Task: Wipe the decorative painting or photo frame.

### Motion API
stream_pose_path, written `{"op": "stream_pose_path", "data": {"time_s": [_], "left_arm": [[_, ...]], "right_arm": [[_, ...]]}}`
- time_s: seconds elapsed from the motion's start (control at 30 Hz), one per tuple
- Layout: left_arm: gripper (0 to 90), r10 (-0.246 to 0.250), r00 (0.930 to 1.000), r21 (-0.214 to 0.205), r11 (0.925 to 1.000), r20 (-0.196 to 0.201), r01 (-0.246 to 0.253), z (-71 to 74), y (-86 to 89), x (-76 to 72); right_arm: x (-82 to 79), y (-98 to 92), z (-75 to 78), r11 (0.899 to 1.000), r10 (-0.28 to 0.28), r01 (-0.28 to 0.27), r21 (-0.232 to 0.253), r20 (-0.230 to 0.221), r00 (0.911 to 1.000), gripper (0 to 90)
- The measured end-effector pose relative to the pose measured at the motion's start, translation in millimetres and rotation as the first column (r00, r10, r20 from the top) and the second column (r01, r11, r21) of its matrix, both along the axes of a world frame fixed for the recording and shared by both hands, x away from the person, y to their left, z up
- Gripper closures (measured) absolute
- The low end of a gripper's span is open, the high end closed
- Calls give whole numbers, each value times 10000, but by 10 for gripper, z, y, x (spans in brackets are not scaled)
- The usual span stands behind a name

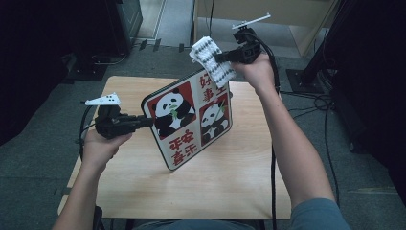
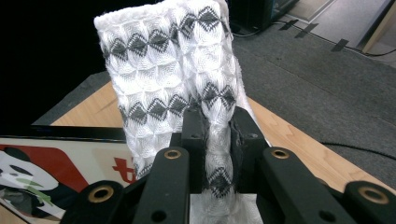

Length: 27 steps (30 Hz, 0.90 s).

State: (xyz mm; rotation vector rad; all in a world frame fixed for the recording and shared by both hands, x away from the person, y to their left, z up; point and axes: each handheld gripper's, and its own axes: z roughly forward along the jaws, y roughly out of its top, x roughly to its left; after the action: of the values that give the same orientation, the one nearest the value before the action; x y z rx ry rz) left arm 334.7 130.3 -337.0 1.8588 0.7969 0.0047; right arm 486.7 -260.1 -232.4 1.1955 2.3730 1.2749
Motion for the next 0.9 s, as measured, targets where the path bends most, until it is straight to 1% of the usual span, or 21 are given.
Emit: {"op": "stream_pose_path", "data": {"time_s": [0.17, 0.43, 0.5, 0.67, 0.9], "left_arm": [[786, -37, 10000, -10, 10000, 29, 37, -6, 9, 6], [786, -61, 10000, -22, 10000, 37, 61, -7, 10, 7], [786, -45, 10000, -10, 10000, 46, 45, -7, 12, 8], [786, -15, 10000, 7, 10000, 50, 15, -9, 19, 10], [786, -6, 10000, 9, 10000, 52, 6, -9, 19, 11]], "right_arm": [[8, -46, -6, 9999, -134, 134, -61, 27, 9999, 812], [52, -174, -21, 9979, -639, 639, -125, -19, 9980, 818], [63, -212, -35, 9970, -757, 756, -191, -22, 9971, 817], [76, -294, -89, 9948, -1010, 1008, -133, -105, 9948, 815], [95, -346, -156, 9924, -1160, 1156, -412, -79, 9932, 814]]}}
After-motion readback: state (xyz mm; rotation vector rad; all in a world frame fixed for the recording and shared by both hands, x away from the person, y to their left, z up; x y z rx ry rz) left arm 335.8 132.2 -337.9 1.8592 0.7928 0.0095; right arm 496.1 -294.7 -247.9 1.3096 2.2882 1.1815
